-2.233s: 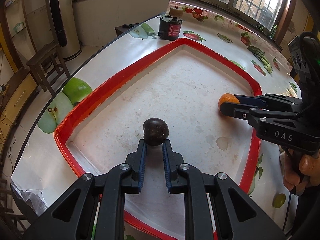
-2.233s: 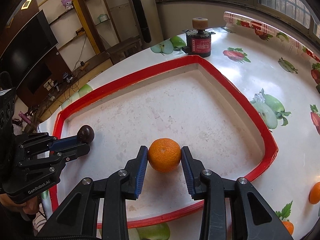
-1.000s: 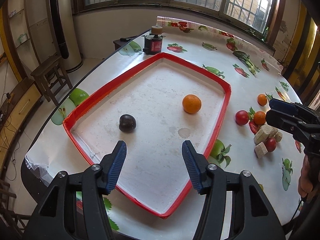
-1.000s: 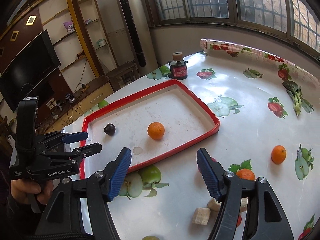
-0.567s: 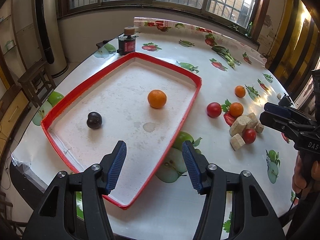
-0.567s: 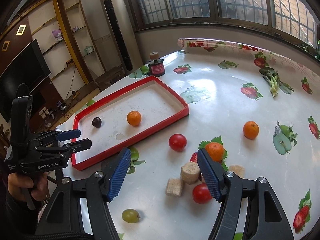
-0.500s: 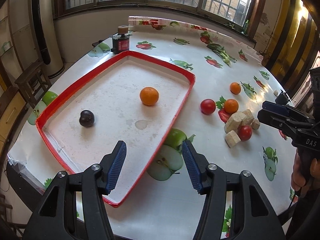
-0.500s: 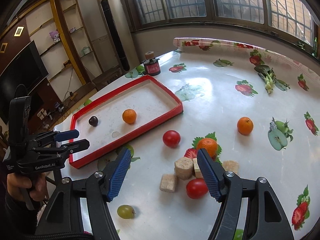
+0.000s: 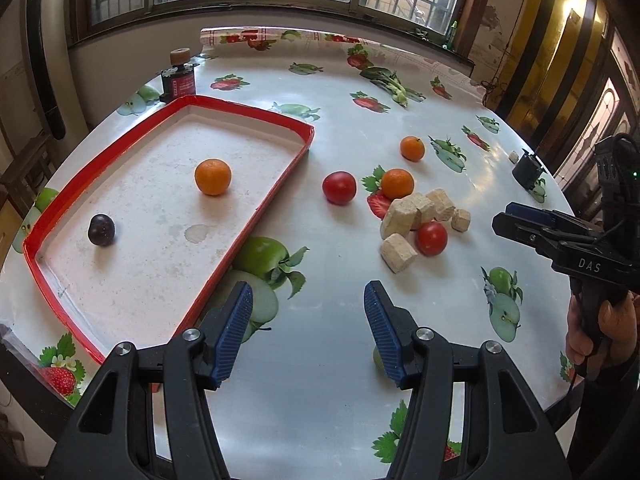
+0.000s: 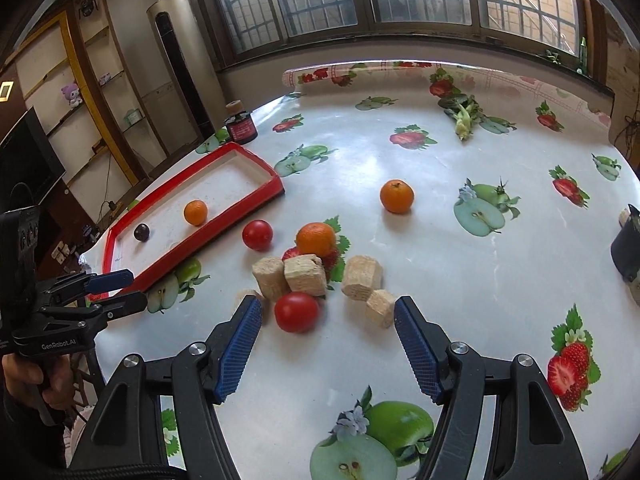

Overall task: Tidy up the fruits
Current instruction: 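Move the left gripper to the green grape while the right gripper approaches the wooden blocks, then grasp the green grape with the left gripper while the right gripper grasps a wooden block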

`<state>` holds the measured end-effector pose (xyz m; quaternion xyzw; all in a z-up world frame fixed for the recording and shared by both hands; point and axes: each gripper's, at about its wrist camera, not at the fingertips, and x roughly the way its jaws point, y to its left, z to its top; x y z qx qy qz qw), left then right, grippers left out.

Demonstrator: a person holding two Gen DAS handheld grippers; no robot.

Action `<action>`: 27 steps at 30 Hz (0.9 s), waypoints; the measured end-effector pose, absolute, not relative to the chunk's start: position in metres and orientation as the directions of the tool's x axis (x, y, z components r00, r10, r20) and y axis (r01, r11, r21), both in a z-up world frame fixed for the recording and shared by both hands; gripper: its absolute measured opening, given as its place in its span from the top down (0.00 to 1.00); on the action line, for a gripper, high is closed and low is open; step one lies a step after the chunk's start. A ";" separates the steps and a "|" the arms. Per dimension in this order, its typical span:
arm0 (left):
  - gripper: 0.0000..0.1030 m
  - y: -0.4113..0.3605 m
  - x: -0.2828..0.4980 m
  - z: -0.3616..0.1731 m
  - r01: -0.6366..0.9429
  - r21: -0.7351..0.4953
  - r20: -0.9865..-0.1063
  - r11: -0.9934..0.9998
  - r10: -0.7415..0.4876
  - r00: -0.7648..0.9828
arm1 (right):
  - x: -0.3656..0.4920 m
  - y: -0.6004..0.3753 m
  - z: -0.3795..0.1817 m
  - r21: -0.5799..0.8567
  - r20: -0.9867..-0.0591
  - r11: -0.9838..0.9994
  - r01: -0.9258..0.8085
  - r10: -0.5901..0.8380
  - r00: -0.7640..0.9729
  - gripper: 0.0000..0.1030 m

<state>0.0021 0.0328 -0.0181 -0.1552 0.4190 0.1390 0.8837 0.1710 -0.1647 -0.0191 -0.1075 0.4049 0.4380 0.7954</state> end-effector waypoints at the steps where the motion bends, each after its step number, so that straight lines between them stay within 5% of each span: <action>1: 0.45 0.030 0.002 -0.018 -0.367 -0.160 -0.782 0.916 0.109 0.614 | 0.172 -0.169 -0.021 0.184 -0.741 0.598 -0.780 0.606 0.290 0.31; 16: 0.38 -0.019 0.010 -0.047 -0.243 -0.158 -0.826 0.957 0.007 0.564 | 0.184 -0.167 -0.047 0.131 -0.780 0.608 -0.783 0.550 0.297 0.32; 22: 0.40 -0.024 0.017 -0.059 -0.228 -0.139 -0.841 0.964 0.007 0.541 | 0.194 -0.144 -0.057 0.082 -0.795 0.612 -0.787 0.516 0.319 0.46; 27: 0.78 -0.023 0.022 -0.061 -0.204 -0.141 -0.834 0.969 -0.006 0.552 | 0.198 -0.136 -0.068 0.058 -0.811 0.626 -0.778 0.483 0.329 0.67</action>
